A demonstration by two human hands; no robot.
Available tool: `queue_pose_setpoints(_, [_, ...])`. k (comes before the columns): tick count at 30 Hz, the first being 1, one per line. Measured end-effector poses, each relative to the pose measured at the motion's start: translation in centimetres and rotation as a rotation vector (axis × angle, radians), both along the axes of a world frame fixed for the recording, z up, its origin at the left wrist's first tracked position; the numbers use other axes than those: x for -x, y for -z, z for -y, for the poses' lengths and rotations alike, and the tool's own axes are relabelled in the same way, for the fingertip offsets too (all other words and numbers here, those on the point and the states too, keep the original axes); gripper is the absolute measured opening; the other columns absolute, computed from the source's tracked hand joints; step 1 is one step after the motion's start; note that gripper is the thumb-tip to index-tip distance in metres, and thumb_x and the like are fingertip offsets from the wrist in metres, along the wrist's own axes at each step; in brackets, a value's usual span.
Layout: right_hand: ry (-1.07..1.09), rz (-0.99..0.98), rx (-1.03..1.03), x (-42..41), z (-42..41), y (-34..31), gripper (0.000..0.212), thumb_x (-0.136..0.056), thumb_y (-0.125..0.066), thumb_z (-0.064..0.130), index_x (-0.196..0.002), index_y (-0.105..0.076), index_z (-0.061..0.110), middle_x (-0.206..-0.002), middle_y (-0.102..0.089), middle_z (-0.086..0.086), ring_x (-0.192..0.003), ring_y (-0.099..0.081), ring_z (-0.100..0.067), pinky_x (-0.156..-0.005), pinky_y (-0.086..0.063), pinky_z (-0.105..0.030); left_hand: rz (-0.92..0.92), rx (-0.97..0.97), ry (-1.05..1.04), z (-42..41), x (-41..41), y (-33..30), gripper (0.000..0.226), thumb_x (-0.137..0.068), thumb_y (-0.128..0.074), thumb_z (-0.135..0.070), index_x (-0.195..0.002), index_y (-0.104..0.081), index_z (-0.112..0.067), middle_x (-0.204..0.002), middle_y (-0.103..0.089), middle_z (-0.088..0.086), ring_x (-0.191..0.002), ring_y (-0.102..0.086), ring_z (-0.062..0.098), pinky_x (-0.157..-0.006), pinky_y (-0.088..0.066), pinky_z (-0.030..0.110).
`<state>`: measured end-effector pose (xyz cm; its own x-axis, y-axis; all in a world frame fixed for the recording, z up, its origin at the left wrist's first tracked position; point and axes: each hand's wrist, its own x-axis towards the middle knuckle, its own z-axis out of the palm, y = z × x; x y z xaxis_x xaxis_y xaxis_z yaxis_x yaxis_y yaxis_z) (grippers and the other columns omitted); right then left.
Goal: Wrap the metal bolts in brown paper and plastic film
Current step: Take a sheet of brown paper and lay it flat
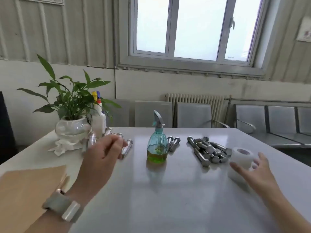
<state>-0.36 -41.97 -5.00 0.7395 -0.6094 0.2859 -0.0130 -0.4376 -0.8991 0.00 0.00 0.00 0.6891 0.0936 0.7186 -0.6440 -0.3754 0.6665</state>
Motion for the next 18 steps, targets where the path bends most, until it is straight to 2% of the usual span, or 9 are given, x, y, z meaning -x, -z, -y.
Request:
queue_pose_setpoints(1, [-0.014, -0.029, -0.057, -0.5, 0.0, 0.7, 0.096, -0.071, -0.086, 0.03, -0.147, -0.03, 0.015, -0.14, -0.05, -0.016, -0.121, -0.054, -0.032, -0.101, -0.046, -0.05, -0.054, -0.057, 0.008, 0.2, -0.2, 0.6, 0.026, -0.098, -0.055, -0.017, -0.076, -0.067, -0.025, -0.058, -0.057, 0.001, -0.048, -0.045, 0.006, -0.049, -0.037, 0.023])
queue_pose_setpoints(3, [-0.004, -0.091, -0.057, -1.1, 0.3, 1.7, 0.076, -0.073, -0.086, 0.024, -0.134, -0.041, 0.017, -0.121, -0.061, -0.012, -0.101, -0.062, -0.03, -0.083, -0.053, -0.047, -0.157, -0.085, 0.045, 0.3, -0.9, 2.2, 0.027, -0.097, -0.057, -0.015, -0.074, -0.067, -0.026, -0.055, -0.055, 0.002, -0.045, -0.042, 0.006, -0.047, -0.035, 0.021])
queue_pose_setpoints(5, [0.012, -0.12, -0.033, -1.9, 1.0, 1.6, 0.067, -0.074, -0.086, 0.024, -0.126, -0.045, 0.017, -0.116, -0.063, -0.011, -0.098, -0.061, -0.03, -0.072, -0.051, -0.041, -0.215, -0.066, 0.084, 0.2, -1.3, 3.6, 0.024, -0.097, -0.057, -0.02, -0.078, -0.068, -0.029, -0.054, -0.055, 0.003, -0.045, -0.042, 0.005, -0.046, -0.034, 0.017])
queue_pose_setpoints(6, [0.008, -0.13, -0.029, -2.0, 0.9, 1.0, 0.065, -0.074, -0.085, 0.023, -0.125, -0.047, 0.016, -0.116, -0.063, -0.012, -0.1, -0.061, -0.032, -0.069, -0.049, -0.04, -0.225, -0.051, 0.1, -0.1, -1.4, 3.9, 0.021, -0.098, -0.057, -0.024, -0.081, -0.068, -0.03, -0.054, -0.054, 0.003, -0.045, -0.042, 0.005, -0.047, -0.034, 0.017])
queue_pose_setpoints(8, [-0.025, -0.129, 0.011, -2.1, 0.0, -0.3, 0.063, -0.074, -0.085, 0.019, -0.126, -0.049, 0.013, -0.116, -0.064, -0.016, -0.104, -0.061, -0.034, -0.074, -0.046, -0.039, -0.246, -0.014, 0.105, -0.6, -1.9, 4.3, 0.02, -0.099, -0.055, -0.027, -0.083, -0.068, -0.031, -0.055, -0.055, 0.003, -0.047, -0.044, 0.006, -0.048, -0.035, 0.021])
queue_pose_setpoints(11, [-0.109, -0.106, 0.064, -1.8, -4.3, -1.3, 0.058, -0.07, -0.086, 0.011, -0.117, -0.053, 0.013, -0.101, -0.065, -0.008, -0.093, -0.062, -0.031, -0.076, -0.05, -0.042, -0.305, -0.029, 0.089, -0.4, -2.2, 5.1, 0.022, -0.096, -0.055, -0.022, -0.082, -0.068, -0.032, -0.056, -0.056, 0.001, -0.048, -0.046, 0.008, -0.051, -0.036, 0.026])
queue_pose_setpoints(14, [-0.536, -0.125, -0.095, -1.0, -11.4, -2.8, 0.063, -0.056, -0.089, 0.017, -0.112, -0.062, 0.022, -0.098, -0.07, -0.008, -0.089, -0.068, -0.026, -0.07, -0.055, -0.033, -0.362, 0.004, 0.144, 0.2, -2.2, 5.4, 0.022, -0.095, -0.059, -0.021, -0.081, -0.07, -0.033, -0.063, -0.062, 0.001, -0.051, -0.055, 0.012, -0.051, -0.043, 0.022])
queue_pose_setpoints(16, [-0.872, -0.154, -0.236, -1.3, -15.2, -3.4, 0.069, -0.054, -0.087, 0.021, -0.119, -0.064, 0.024, -0.105, -0.073, -0.01, -0.098, -0.07, -0.026, -0.079, -0.056, -0.031, -0.403, 0.068, 0.21, 0.7, -2.0, 5.4, 0.012, -0.09, -0.061, -0.03, -0.086, -0.072, -0.034, -0.073, -0.068, 0.001, -0.061, -0.064, 0.014, -0.052, -0.047, 0.023])
queue_pose_setpoints(18, [-1.095, -0.177, -0.302, -1.8, -18.1, -3.5, 0.062, -0.063, -0.085, 0.02, -0.123, -0.065, 0.024, -0.112, -0.072, -0.01, -0.106, -0.068, -0.026, -0.087, -0.055, -0.033, -0.422, 0.135, 0.283, 1.0, -1.8, 5.3, 0.019, -0.084, -0.058, -0.037, -0.095, -0.074, -0.036, -0.086, -0.072, 0.002, -0.075, -0.07, 0.019, -0.057, -0.054, 0.029])
